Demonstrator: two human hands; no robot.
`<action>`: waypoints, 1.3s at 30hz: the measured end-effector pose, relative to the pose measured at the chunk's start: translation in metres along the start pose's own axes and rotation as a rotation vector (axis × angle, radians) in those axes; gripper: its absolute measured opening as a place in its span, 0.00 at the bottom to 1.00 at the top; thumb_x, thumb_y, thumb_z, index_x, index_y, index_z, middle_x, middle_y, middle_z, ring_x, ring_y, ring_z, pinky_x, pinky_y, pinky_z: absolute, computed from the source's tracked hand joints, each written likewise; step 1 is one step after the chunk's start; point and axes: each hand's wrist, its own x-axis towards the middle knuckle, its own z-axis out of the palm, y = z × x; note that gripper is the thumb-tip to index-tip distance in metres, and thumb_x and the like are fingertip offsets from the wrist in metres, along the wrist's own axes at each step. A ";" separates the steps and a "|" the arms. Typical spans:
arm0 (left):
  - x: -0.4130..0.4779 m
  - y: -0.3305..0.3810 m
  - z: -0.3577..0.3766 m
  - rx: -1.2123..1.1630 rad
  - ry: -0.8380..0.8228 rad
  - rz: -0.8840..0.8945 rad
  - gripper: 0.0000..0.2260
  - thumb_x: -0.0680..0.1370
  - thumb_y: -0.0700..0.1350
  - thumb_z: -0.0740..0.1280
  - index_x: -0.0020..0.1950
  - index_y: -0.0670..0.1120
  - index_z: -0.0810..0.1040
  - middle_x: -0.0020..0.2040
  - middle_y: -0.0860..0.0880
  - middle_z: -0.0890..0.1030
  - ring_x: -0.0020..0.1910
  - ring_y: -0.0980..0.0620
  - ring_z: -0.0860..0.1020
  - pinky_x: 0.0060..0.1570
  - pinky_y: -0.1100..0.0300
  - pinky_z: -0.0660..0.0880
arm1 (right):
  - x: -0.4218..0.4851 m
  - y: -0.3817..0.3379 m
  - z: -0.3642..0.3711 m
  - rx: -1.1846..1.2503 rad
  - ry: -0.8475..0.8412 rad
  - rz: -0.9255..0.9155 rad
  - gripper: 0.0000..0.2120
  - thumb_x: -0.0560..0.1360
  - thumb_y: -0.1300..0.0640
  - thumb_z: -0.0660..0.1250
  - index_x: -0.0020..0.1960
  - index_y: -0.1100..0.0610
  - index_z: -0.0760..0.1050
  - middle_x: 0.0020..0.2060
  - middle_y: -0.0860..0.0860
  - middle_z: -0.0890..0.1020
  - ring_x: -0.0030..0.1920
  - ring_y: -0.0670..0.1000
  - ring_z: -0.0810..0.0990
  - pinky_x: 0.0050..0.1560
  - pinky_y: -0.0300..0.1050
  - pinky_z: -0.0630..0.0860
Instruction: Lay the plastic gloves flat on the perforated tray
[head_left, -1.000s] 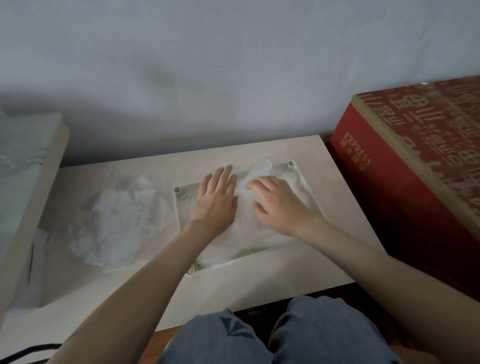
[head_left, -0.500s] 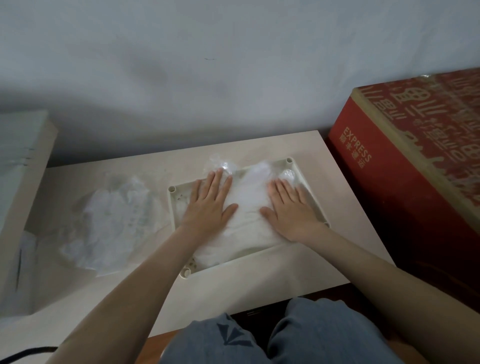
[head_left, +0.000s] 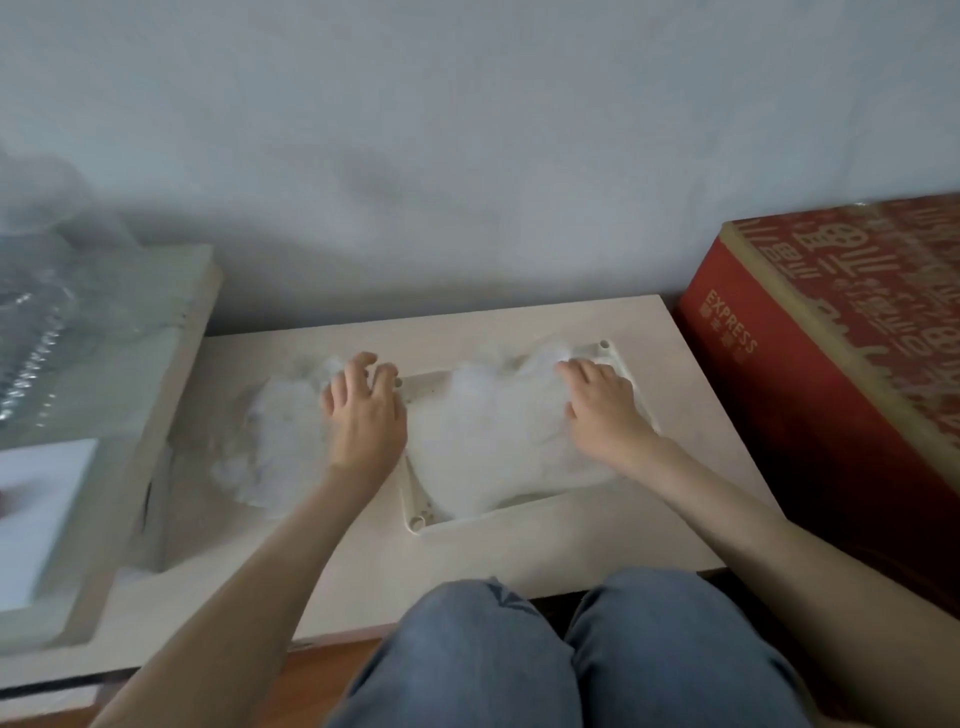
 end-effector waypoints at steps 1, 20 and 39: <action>-0.005 -0.010 -0.004 0.060 -0.096 -0.072 0.12 0.75 0.45 0.63 0.56 0.41 0.78 0.61 0.38 0.73 0.56 0.35 0.73 0.57 0.44 0.67 | -0.001 -0.004 -0.001 0.014 -0.027 -0.018 0.25 0.77 0.63 0.57 0.73 0.57 0.60 0.70 0.53 0.65 0.68 0.58 0.64 0.63 0.50 0.60; -0.010 -0.025 -0.088 -0.331 -0.194 -0.558 0.07 0.80 0.42 0.58 0.47 0.41 0.73 0.42 0.41 0.79 0.41 0.41 0.75 0.36 0.55 0.67 | -0.005 -0.063 -0.025 0.428 -0.351 -0.114 0.20 0.79 0.49 0.60 0.70 0.51 0.67 0.69 0.47 0.68 0.69 0.48 0.67 0.66 0.44 0.65; 0.024 0.077 -0.078 -2.211 -0.458 -1.011 0.17 0.82 0.38 0.54 0.45 0.32 0.80 0.41 0.40 0.84 0.36 0.47 0.84 0.47 0.59 0.79 | 0.009 -0.042 -0.032 2.074 -0.605 -0.099 0.27 0.59 0.51 0.82 0.57 0.54 0.82 0.49 0.53 0.84 0.50 0.50 0.84 0.50 0.45 0.79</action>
